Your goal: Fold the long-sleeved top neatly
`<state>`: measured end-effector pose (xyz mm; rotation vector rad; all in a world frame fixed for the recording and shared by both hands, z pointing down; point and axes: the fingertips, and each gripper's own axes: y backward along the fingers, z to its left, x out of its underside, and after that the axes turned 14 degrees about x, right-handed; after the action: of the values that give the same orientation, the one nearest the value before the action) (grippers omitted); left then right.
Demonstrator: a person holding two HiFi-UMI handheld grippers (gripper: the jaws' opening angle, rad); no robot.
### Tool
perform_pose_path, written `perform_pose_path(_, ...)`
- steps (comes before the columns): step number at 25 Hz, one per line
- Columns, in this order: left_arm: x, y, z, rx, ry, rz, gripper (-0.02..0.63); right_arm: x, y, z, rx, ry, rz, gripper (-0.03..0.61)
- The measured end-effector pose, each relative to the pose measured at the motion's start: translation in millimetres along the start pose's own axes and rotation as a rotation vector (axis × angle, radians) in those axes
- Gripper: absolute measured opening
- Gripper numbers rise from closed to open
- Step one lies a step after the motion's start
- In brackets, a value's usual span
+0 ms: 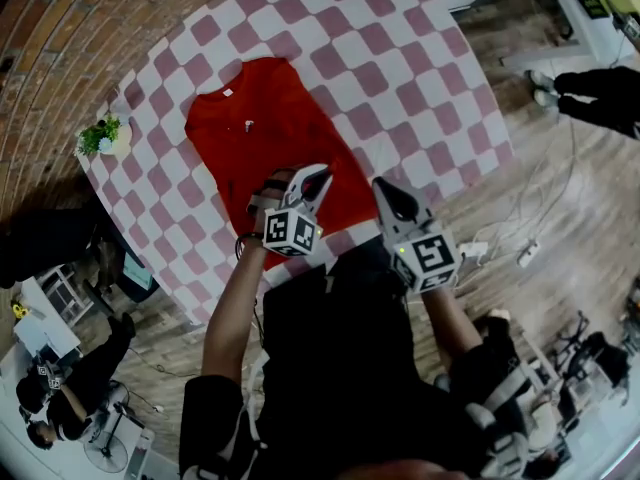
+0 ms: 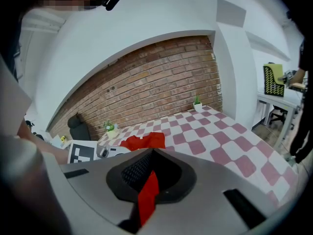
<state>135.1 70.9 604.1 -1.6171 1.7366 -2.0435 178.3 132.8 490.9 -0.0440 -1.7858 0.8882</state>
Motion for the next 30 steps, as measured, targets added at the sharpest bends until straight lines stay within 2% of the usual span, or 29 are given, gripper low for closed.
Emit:
perform_pose_path(12,11,-40,-14,0.051,0.037,0.017,0.049,14,-8,-23,0.021,-0.016,0.045,0.008)
perform_pose_path(16,14,-48,-20,0.058,0.069,0.005,0.051,11,-11,-24,0.017,-0.016,0.029,0.008)
perform_pose_path(20,11,-49,-21,0.055,0.123,-0.028,0.057,10,-12,-24,0.007,-0.009,0.029,0.008)
perform_pose_path(25,1,-44,-24,0.071,0.154,-0.077,0.135,8,-13,-19,0.003,0.005,0.022,0.008)
perform_pose_path(30,-8,-22,-25,0.044,0.187,-0.137,0.144,5,-14,-10,-0.013,0.022,0.016,0.008)
